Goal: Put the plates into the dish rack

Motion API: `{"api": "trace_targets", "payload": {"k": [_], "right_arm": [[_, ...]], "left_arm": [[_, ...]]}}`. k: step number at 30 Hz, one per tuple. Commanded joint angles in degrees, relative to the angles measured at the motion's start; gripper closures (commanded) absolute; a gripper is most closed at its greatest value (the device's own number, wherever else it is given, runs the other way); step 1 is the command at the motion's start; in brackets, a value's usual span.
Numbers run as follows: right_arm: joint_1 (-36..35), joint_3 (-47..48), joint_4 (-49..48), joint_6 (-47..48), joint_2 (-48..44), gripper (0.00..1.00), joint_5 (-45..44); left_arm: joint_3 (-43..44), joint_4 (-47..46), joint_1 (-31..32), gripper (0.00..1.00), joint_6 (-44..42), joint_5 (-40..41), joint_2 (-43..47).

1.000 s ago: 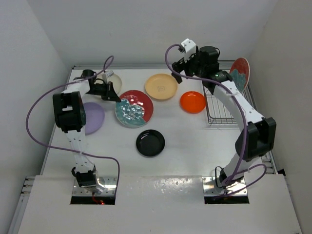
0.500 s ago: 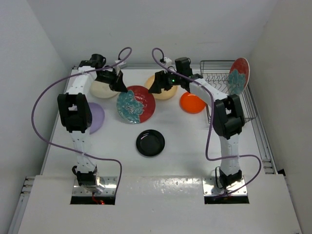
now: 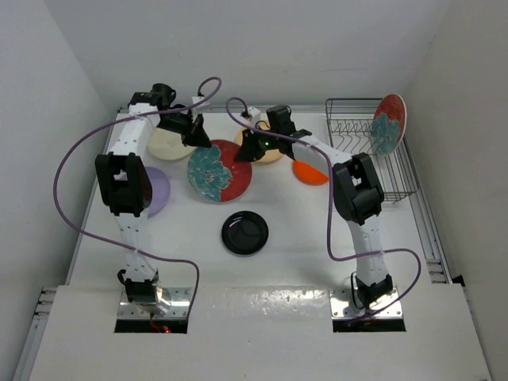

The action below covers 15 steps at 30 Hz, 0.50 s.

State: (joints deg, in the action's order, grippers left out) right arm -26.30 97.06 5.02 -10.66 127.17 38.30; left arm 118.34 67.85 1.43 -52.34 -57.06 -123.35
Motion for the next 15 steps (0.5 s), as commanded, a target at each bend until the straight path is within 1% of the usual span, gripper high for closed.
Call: {"api": "trace_targets", "payload": {"k": [1,2,3,4,5,6,7,8,9,10,11,12,13,14,15], "right_arm": [[-0.85,-0.29,-4.31,-0.85,-0.87,0.92,-2.62],[-0.68,-0.55,-4.57,-1.03,-2.01,0.99,-2.97],[-0.85,-0.99,-4.58,-0.86,-3.5,1.0,-4.63],[-0.68,-1.86,-6.14,-0.16,-4.38,1.0,-4.99],[-0.42,-2.74,-6.42,-0.07,-7.35,1.0,-5.25],[-0.07,-2.92,-6.51,0.19,-8.34,1.0,-5.69],[-0.15,-3.1,-6.34,0.2,-9.48,1.0,-6.04],[0.37,-2.67,-5.38,0.89,-10.27,1.0,-6.83],[0.55,-2.14,-3.45,1.25,-13.24,1.0,-7.8],[0.81,-1.35,-2.74,2.3,-14.23,1.0,-9.2],[1.08,-0.82,-2.64,2.39,-16.15,1.0,-10.0],[1.78,-0.64,-2.64,2.65,-17.73,1.0,-10.53],[2.13,-0.2,-2.82,2.48,-19.14,1.0,-12.71],[2.57,0.23,-2.64,2.48,-19.5,1.0,-13.42],[3.97,1.89,-2.03,2.22,-19.77,1.0,-14.39]], "left_arm": [[3.03,2.98,0.24,1.0,-1.1,-10.18,4.35],[3.03,2.46,0.24,1.0,-0.06,-10.18,4.35],[3.03,1.76,0.24,1.0,1.17,-10.18,4.35],[3.55,-1.46,0.24,1.0,3.19,-9.31,4.35],[3.56,-4.11,0.24,1.0,10.69,-8.34,4.35],[4.43,-7.35,0.24,0.96,16.25,-6.85,4.35],[5.31,-10.43,0.24,0.89,21.0,-3.45,4.35],[9.67,-11.94,0.24,0.79,23.83,-1.93,4.35],[12.58,-11.96,0.24,0.58,26.21,-0.35,3.56],[15.05,-11.96,0.24,0.48,26.23,3.41,3.55],[18.73,-12.48,0.24,0.36,26.93,5.53,3.55],[19.9,-12.48,0.24,0.25,26.94,7.73,4.25],[20.69,-13.53,-0.28,0.01,28.68,10.01,4.78],[21.22,-14.15,-0.29,0.0,29.91,14.65,5.31],[22.01,-15.63,-0.29,0.0,31.49,16.87,5.83]]}}
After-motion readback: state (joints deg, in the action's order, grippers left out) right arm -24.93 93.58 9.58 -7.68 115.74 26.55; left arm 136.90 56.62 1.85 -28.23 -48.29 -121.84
